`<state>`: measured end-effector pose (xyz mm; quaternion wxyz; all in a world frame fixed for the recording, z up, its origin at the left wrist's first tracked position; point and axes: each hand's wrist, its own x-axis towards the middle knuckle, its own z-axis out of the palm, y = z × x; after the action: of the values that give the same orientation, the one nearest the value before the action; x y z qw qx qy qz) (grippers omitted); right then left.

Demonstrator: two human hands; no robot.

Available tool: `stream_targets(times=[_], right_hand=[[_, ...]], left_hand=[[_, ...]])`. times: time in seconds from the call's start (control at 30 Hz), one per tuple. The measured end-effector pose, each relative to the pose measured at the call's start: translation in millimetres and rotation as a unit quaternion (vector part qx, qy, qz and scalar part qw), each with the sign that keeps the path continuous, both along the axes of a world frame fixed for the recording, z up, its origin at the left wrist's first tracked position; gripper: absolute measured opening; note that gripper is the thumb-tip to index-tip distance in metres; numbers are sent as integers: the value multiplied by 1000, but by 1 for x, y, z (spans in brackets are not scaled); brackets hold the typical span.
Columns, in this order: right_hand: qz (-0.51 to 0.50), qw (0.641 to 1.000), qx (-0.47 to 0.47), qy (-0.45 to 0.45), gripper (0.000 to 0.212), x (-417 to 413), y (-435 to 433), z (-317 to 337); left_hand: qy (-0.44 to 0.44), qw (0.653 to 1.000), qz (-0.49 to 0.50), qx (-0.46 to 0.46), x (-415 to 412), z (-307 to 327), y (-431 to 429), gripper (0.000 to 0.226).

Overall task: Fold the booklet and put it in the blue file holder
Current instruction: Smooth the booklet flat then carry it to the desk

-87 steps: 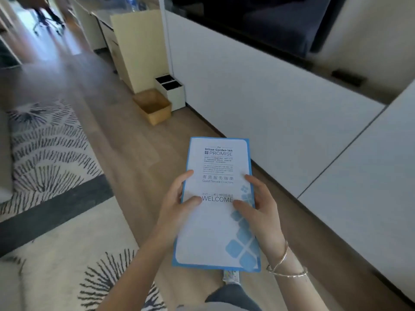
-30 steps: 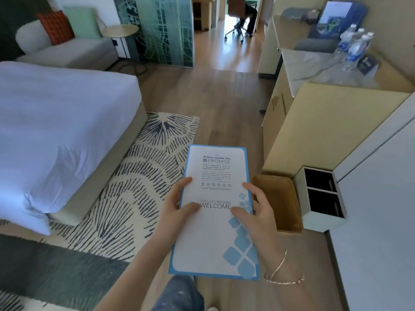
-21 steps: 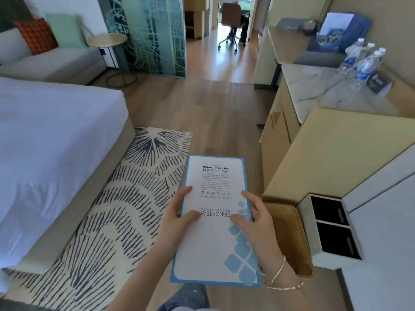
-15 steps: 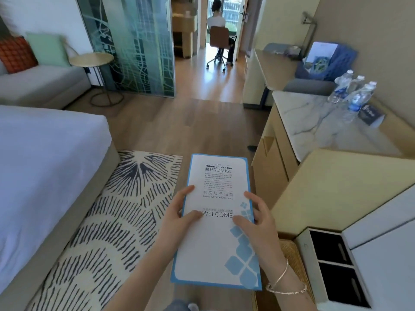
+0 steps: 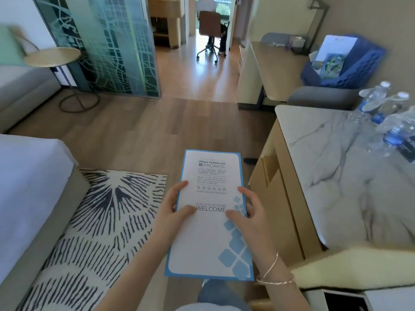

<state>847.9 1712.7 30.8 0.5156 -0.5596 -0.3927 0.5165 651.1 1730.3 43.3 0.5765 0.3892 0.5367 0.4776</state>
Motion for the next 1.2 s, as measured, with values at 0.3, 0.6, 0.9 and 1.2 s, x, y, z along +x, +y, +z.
stream_targets(times=[0.3,0.6,0.9,1.2], right_hand=[[13,1000,6,-4,54,53,243,27],[-10,1000,-25,-5,51,59,449,-3],[-144,989,34,17,53,77,660,29],[-296,955,35,4,56,155,785,20]], left_hand=[[11,999,6,35,50,28,242,58],[14,999,-24,27,56,-14,461,58],[0,985,-155,68,88,29,719,57],[3,954,-294,51,194,19,889,59]])
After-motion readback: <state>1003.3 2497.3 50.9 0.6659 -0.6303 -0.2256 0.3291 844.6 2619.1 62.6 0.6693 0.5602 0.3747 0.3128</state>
